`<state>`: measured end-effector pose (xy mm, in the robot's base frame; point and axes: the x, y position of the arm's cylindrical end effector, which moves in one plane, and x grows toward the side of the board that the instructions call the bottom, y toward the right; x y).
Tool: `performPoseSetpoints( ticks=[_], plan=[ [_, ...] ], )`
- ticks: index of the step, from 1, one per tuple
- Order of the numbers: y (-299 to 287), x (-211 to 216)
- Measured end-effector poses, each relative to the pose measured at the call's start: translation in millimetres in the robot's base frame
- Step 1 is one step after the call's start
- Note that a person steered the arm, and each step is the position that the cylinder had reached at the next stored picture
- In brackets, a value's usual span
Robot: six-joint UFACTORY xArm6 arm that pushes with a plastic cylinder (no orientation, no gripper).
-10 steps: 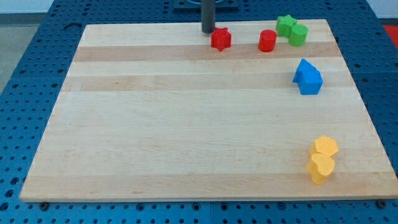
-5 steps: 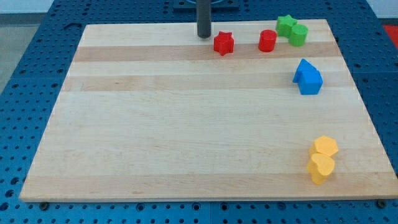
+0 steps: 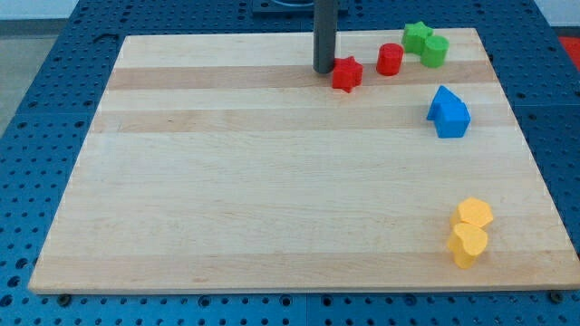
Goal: Move the red star to the top of the blue triangle
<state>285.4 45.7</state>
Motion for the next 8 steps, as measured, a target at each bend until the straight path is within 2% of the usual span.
performPoseSetpoints(
  ticks=[1, 2, 4, 6, 8],
  plan=[
    [46, 6],
    [67, 6],
    [4, 12],
    [8, 42],
    [83, 38]
  ],
)
